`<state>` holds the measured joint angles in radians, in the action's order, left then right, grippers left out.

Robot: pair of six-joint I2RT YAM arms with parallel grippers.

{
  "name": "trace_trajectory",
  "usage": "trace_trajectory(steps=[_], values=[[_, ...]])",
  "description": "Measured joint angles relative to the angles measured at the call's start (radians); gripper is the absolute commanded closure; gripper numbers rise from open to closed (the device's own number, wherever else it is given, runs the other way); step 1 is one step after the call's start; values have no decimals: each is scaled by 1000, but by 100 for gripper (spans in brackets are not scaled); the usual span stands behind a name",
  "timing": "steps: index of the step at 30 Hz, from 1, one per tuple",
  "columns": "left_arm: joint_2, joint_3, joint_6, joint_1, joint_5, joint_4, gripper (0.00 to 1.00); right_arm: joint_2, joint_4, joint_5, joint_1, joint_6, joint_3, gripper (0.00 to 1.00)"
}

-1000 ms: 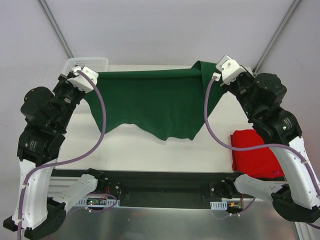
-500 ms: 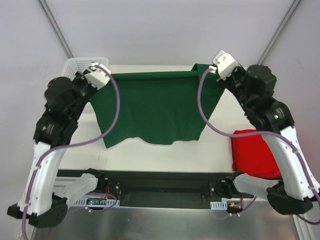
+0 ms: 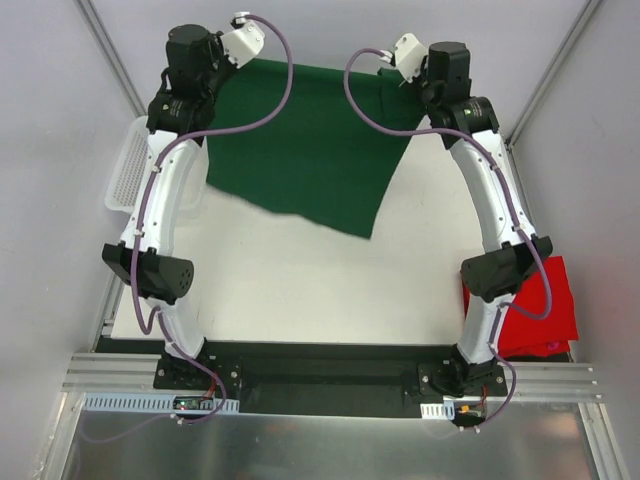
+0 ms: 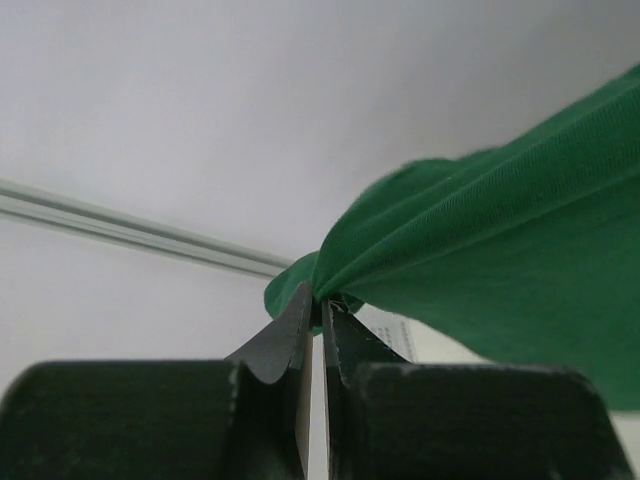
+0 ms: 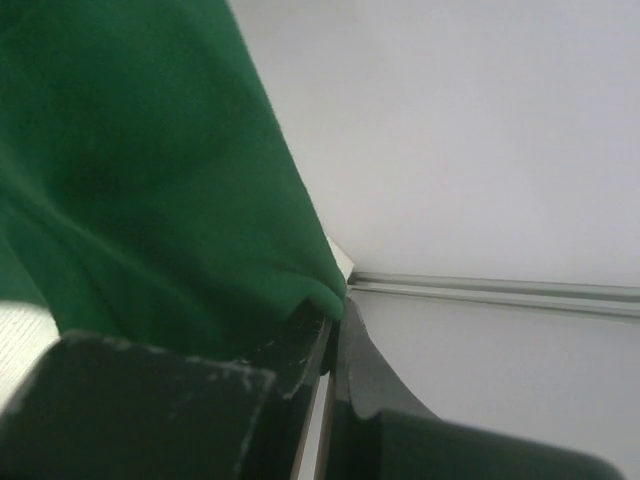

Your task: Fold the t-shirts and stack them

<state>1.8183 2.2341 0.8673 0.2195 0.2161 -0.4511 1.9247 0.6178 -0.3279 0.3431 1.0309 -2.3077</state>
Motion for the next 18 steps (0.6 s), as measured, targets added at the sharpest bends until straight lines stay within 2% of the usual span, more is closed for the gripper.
trace_trajectory(steps=[2, 5, 9, 11, 12, 13, 14, 15, 17, 18], values=[[3, 52, 21, 10, 3, 10, 100, -8, -14, -6, -4, 15, -11, 99], [-75, 31, 31, 29, 1, 12, 100, -67, -53, -13, -2, 29, 14, 99], [-285, -152, 12, 45, -23, 29, 100, -204, -79, -5, 0, 27, 105, 99], [-410, -280, -8, 58, -28, 35, 91, -286, -76, 23, 5, 20, 161, 99], [-457, -325, -14, 63, -33, 32, 62, -324, -66, 39, 8, 17, 192, 85], [-509, -381, -27, 67, -42, 21, 22, -361, -66, 55, 11, 15, 235, 69], [-556, -439, -39, 69, -53, 11, 1, -418, -42, 86, 13, 8, 312, 51], [-602, -499, -56, 69, -59, 2, 1, -454, -8, 108, 13, 8, 360, 20], [-680, -629, -86, 67, -90, -71, 1, -513, 96, 179, 12, 23, 474, 1], [-709, -687, -92, 67, -117, -123, 1, -525, 171, 217, 11, 38, 518, 3]])
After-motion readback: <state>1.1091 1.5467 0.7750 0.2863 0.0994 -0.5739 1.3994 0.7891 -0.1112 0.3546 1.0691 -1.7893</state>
